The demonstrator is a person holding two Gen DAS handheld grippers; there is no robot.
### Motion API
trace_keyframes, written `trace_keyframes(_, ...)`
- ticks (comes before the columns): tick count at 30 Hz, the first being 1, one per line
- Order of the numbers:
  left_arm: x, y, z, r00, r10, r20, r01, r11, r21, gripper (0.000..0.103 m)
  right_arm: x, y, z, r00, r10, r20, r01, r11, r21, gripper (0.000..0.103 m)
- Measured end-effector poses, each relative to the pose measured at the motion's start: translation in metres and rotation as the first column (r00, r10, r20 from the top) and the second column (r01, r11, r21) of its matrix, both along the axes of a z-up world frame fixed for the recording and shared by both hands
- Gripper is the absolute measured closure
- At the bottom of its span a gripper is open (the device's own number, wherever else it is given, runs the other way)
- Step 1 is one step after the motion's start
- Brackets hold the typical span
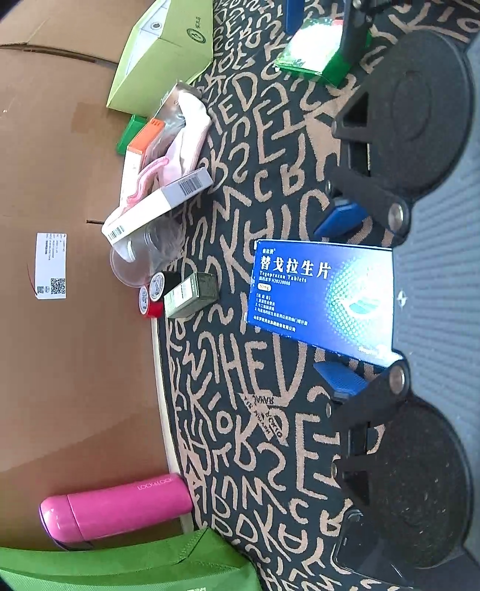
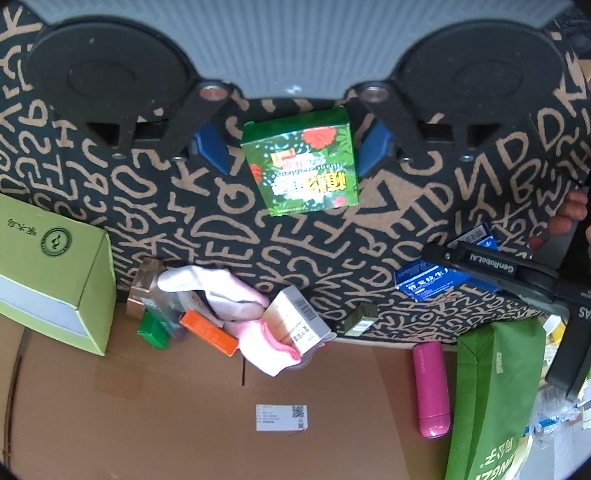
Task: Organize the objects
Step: 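Grasp the blue medicine box with the left tool while the right tool grasps the green box, then lower both boxes into the green shoebox and open both tools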
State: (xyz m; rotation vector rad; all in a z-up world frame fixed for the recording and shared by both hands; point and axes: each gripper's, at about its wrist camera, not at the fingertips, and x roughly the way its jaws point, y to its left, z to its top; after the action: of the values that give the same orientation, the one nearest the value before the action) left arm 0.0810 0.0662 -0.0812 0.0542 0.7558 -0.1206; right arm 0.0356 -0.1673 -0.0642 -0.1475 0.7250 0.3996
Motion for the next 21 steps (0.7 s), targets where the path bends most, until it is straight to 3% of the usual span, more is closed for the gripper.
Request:
trace_keyframes(2, 0.0, -0.001, 0.0, 1.0, 0.0, 0.006, 0.0, 1.0, 0.009, 0.026, 0.003, 0.001, -0.004, 1.0, 0.009, -0.008, -0.009, 1.0, -0.004, 0.035)
trace_keyframes(4, -0.002, -0.004, 0.002, 1.0, -0.019, 0.01, 0.019, 1.0, 0.005, 0.041, 0.004, 0.002, -0.006, 1.0, 0.024, -0.02, -0.024, 1.0, 0.006, 0.039)
trace_keyframes(11, -0.009, -0.034, 0.027, 0.991, -0.131, 0.02, 0.132, 0.988, -0.086, 0.042, -0.007, -0.013, 0.008, 1.0, -0.007, 0.029, 0.006, 0.999, 0.034, 0.041)
trace_keyframes(16, -0.002, -0.08, 0.061, 0.968, -0.234, 0.093, 0.248, 0.953, -0.176, 0.042, -0.012, -0.048, 0.041, 0.99, -0.081, 0.116, 0.076, 0.996, 0.047, 0.041)
trace_keyframes(21, 0.018, -0.141, 0.096, 0.936, -0.313, 0.163, 0.344, 0.912, -0.223, 0.042, -0.006, -0.095, 0.076, 0.959, -0.184, 0.217, 0.178, 0.983, 0.047, 0.041)
